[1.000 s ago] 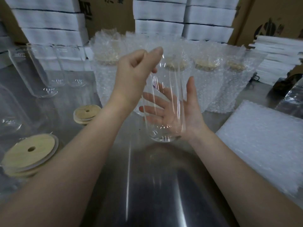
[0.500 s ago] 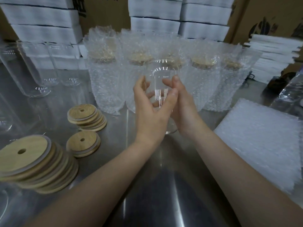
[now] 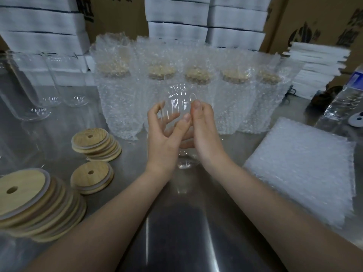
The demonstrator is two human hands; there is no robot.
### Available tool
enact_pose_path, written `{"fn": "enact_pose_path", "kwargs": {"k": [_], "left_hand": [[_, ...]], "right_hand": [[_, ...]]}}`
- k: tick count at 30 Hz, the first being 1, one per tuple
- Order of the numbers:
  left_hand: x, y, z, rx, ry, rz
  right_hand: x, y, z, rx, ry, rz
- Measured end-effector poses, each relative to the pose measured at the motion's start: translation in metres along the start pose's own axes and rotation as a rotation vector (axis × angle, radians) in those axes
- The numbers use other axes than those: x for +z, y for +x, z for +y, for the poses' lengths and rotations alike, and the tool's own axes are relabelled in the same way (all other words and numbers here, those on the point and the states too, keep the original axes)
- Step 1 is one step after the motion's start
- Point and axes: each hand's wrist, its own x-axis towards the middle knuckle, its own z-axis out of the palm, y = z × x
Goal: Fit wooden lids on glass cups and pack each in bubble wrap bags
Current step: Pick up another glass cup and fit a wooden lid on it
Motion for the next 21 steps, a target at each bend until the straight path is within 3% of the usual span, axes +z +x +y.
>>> {"fn": "enact_pose_path", "kwargs": {"k": [18,21], "left_hand": [[-0.003,0.009,0.010,-0.197,-0.275,-0.148],[-0.001,0.007,0.013,-0.267,-0.367,-0.196]], "right_hand": [[-0.012,0.017,0.000,0.169,0.156,-0.004],[-0.017,0.016,-0.003,0.243,0.296,-0.039]]}}
